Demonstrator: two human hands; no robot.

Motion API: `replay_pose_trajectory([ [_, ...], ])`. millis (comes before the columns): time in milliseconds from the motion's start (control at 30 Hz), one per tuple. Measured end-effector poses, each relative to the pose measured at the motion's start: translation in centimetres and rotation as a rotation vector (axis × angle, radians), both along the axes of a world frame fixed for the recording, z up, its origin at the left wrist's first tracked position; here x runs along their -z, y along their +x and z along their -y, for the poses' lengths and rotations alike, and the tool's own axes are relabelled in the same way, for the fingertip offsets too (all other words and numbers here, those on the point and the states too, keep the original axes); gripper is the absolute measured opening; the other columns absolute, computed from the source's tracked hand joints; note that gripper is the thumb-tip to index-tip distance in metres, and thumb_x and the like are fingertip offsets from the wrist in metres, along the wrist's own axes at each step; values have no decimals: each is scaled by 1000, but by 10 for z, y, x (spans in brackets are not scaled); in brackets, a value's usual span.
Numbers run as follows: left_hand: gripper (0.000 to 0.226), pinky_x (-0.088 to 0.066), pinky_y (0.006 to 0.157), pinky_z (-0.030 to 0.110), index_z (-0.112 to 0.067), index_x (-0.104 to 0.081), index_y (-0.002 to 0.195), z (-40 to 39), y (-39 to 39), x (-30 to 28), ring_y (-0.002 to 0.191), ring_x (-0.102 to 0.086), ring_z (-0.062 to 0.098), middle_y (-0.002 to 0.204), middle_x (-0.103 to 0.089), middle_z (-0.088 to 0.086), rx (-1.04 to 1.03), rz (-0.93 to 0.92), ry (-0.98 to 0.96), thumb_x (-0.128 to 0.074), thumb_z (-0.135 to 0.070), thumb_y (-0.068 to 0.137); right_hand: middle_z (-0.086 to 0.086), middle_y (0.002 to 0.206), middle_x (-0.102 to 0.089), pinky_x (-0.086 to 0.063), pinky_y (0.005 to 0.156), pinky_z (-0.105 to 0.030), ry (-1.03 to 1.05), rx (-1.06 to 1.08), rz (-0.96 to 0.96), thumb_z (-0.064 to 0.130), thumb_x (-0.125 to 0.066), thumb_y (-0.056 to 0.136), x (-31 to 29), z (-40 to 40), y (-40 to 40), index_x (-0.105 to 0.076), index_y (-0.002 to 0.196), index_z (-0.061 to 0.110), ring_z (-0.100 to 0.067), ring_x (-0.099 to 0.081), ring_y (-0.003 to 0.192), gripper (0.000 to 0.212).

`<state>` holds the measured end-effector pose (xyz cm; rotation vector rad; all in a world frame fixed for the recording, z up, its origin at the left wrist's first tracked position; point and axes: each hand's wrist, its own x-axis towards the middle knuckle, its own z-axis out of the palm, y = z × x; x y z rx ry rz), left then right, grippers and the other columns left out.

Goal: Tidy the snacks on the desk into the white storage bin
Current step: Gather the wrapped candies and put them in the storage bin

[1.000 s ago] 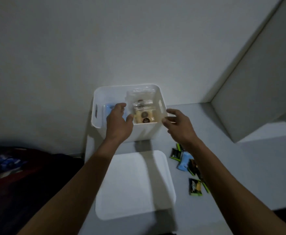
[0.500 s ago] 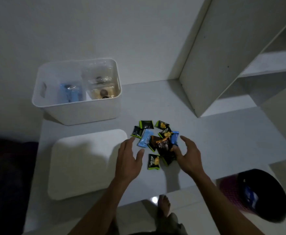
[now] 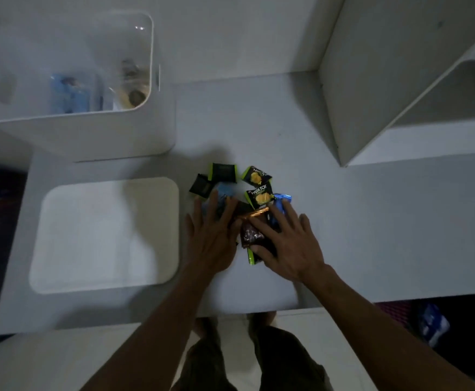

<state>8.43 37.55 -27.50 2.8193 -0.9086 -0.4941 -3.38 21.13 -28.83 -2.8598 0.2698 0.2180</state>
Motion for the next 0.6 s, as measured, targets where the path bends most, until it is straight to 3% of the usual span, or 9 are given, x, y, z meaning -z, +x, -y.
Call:
replay_pose_trajectory([
  [100,61,-7,116,63,-43,-13,153,3,-1,12,149,11,38,164,9,-2,7,-39,35,-15,-61,95,-13,155,-35,-38,100,-57,7,7,40,64,-35,94,1,11,-12,-42,146,33,-41,-25,145,60],
  [233,60,-15,115,64,-37,-29,148,2,-22,21,148,-4,42,164,-10,4,-82,22,-22,-29,-63,94,-11,159,-27,-34,105,-58,55,91,138,63,-47,90,3,25,-26,-57,133,27,-40,-19,147,58],
  [400,59,-21,113,62,-26,-49,133,10,-45,32,146,-16,42,160,-24,8,-173,161,-75,-46,-66,89,-10,164,-10,-21,113,-64,63,153,77,78,-43,84,14,16,-24,-39,147,39,-38,-3,150,73],
  [467,59,-25,110,61,-22,-55,122,11,-47,37,142,-25,42,156,-32,9,-179,225,-109,-51,-68,86,-9,163,-17,-20,113,-64,49,184,99,74,-42,87,21,13,-23,-42,146,38,-38,-9,150,69],
  [600,54,-32,106,54,-18,-62,110,11,-45,46,132,-39,39,148,-44,10,-190,315,-196,-56,-66,87,-11,148,-47,-34,107,-53,34,221,308,58,-55,91,33,14,-24,-62,131,21,-36,-38,138,55],
])
